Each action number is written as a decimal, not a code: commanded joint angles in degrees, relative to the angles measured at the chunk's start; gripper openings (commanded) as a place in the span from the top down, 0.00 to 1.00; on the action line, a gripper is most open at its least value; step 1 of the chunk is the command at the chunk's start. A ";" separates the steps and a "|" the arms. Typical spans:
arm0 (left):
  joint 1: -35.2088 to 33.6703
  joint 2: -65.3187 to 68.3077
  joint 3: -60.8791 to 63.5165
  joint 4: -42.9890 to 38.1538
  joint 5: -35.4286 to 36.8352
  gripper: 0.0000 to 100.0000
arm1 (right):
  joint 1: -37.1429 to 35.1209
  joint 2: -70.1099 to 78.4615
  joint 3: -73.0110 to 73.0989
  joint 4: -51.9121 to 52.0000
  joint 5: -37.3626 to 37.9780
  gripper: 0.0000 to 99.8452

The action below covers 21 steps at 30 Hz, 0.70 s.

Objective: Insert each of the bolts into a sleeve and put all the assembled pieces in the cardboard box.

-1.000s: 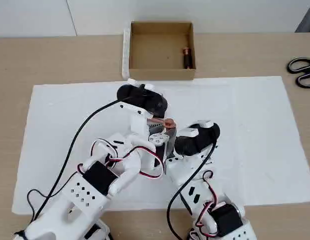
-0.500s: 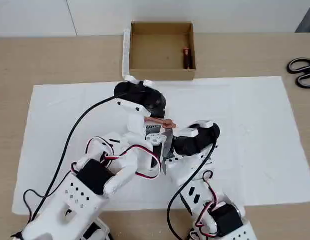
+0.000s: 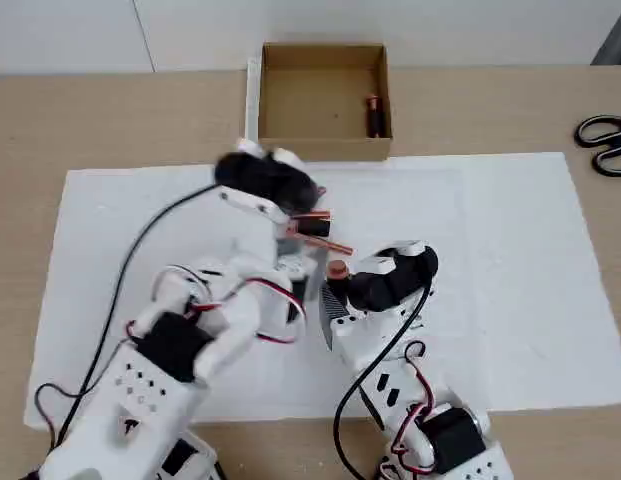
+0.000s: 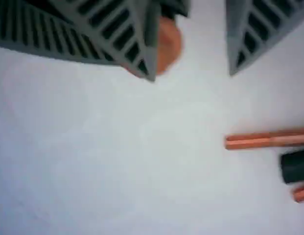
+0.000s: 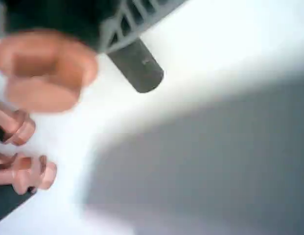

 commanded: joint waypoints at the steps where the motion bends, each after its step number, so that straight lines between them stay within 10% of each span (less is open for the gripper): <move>1: -13.71 -1.76 -7.08 3.78 -5.71 0.91 | 0.31 -0.40 -0.62 -1.36 -0.18 1.00; 9: -45.71 -1.23 -10.95 15.12 -20.22 0.91 | 10.15 0.22 -1.41 -0.92 1.67 1.00; 21: -50.64 -1.58 -7.96 27.25 -22.95 0.91 | 23.34 27.65 -47.65 10.24 9.67 1.00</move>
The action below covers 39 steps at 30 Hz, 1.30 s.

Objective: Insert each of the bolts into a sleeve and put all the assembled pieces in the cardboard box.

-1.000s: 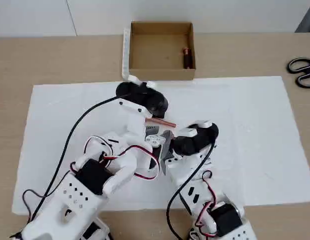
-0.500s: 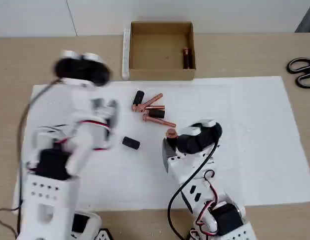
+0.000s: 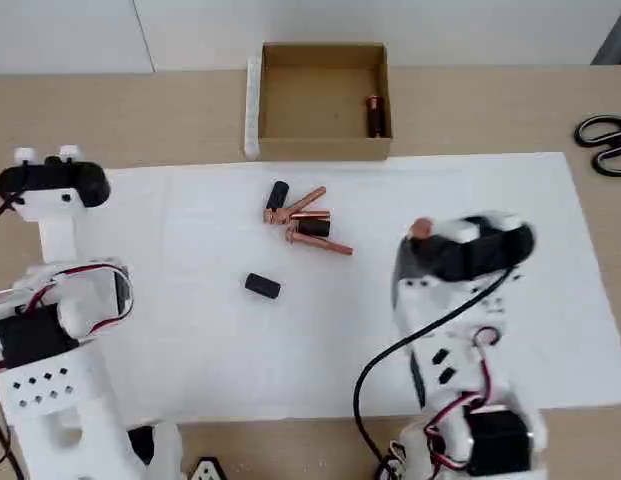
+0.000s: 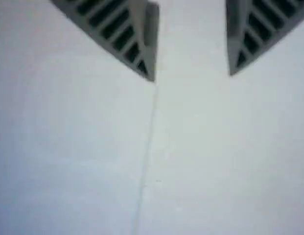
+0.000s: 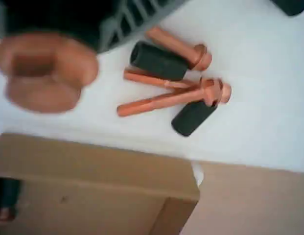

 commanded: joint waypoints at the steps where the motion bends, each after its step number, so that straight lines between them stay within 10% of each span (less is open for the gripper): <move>1: 0.09 -1.14 -0.31 0.35 1.05 0.91 | 1.80 17.98 -26.55 3.65 1.05 1.00; 13: 0.44 -1.23 0.13 0.62 1.23 0.91 | -3.30 73.36 -80.88 9.10 0.97 1.00; 39: 0.53 -1.23 0.22 2.64 1.23 0.91 | -3.30 133.67 -103.56 -15.08 0.70 1.00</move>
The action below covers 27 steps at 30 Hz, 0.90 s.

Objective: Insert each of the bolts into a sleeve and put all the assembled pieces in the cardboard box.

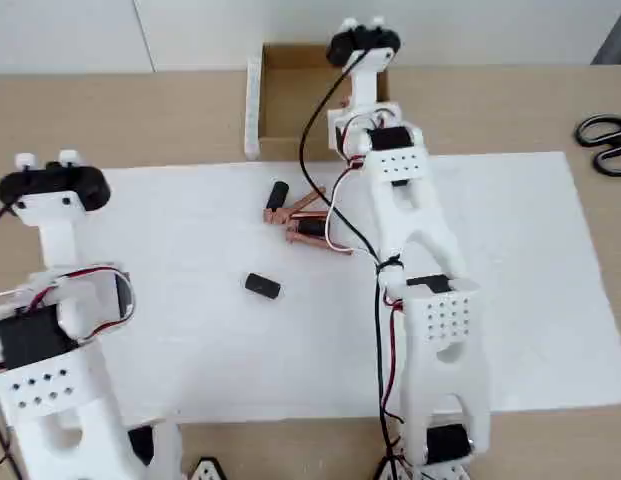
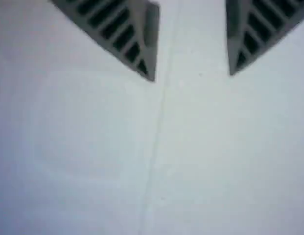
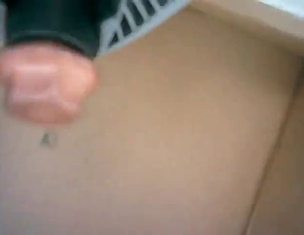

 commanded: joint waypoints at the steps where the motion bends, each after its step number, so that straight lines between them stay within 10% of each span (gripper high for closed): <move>1: 0.97 -1.23 -0.13 0.53 0.53 0.91 | 0.13 0.48 -4.40 -1.89 0.35 1.00; 27: 7.82 -13.63 5.93 -2.11 0.18 0.91 | 2.15 -8.57 -4.48 3.65 0.26 1.00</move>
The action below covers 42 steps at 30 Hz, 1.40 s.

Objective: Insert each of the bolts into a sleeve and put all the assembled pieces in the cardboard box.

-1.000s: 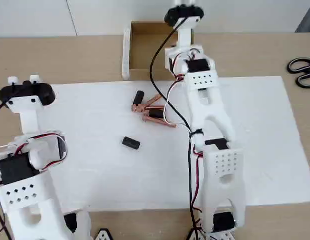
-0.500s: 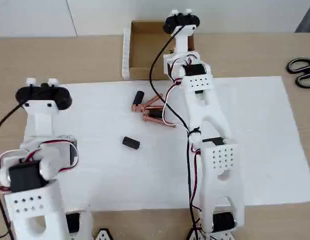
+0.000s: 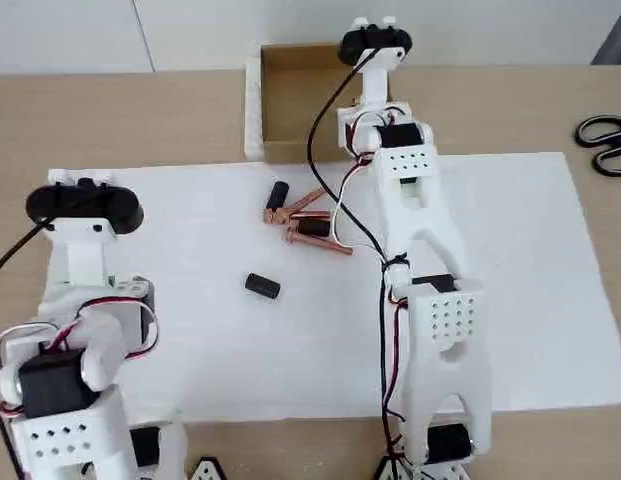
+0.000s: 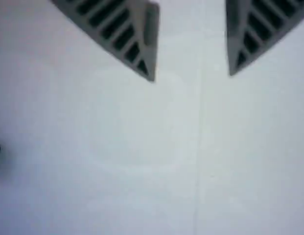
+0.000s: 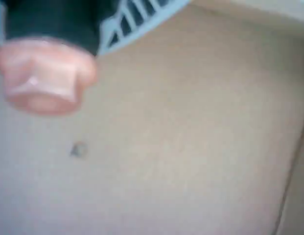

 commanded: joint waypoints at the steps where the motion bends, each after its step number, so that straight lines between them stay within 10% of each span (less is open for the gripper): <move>1: 0.44 -0.70 -0.13 -1.49 0.18 0.91 | 0.40 -7.78 -3.25 0.57 0.26 1.00; 42: 0.53 -0.53 -0.13 -1.41 0.18 0.91 | -1.01 2.77 -3.25 -20.35 0.53 1.00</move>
